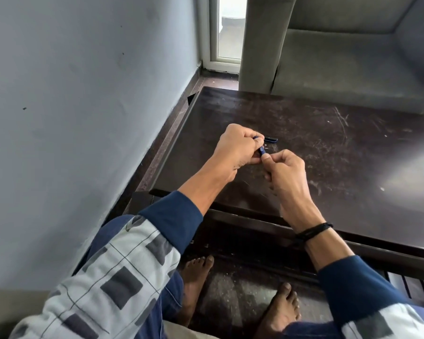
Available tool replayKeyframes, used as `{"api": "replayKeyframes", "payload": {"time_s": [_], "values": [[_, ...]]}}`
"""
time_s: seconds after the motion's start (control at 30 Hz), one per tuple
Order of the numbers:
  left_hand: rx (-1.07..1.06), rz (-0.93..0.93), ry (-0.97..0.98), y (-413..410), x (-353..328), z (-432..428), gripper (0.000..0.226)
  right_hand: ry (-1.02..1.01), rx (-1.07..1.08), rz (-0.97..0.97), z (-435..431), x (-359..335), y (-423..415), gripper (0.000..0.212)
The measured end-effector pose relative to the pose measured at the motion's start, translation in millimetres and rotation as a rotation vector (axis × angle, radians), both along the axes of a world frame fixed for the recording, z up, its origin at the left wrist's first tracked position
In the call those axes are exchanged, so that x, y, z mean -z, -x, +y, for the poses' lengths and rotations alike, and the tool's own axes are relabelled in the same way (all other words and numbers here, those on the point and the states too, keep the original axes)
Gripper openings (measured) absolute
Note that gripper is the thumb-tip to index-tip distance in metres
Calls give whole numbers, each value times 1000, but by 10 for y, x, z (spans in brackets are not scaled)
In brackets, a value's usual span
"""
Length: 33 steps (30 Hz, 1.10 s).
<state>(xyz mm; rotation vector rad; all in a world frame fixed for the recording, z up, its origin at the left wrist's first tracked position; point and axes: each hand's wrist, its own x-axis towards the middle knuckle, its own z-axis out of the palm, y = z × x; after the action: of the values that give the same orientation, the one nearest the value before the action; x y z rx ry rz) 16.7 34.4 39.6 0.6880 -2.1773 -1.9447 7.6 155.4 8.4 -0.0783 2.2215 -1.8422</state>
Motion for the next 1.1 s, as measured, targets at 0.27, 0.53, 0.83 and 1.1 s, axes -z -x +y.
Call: {"api": "replayKeyframes", "payload": {"time_s": [0.27,0.53,0.83,1.1], "values": [[8,19,87,7,-33,-11,21,74,35,-65,-11,10,-44,30],[-125,65,138,97,-76,-271,23,87,-125,-228,-3,26,-14,16],[269,-341,906,74,43,-267,33,196,125,-246,79,25,109,13],[380,-438,1025,38,161,-173,11,245,149,-188,100,48,159,7]]}}
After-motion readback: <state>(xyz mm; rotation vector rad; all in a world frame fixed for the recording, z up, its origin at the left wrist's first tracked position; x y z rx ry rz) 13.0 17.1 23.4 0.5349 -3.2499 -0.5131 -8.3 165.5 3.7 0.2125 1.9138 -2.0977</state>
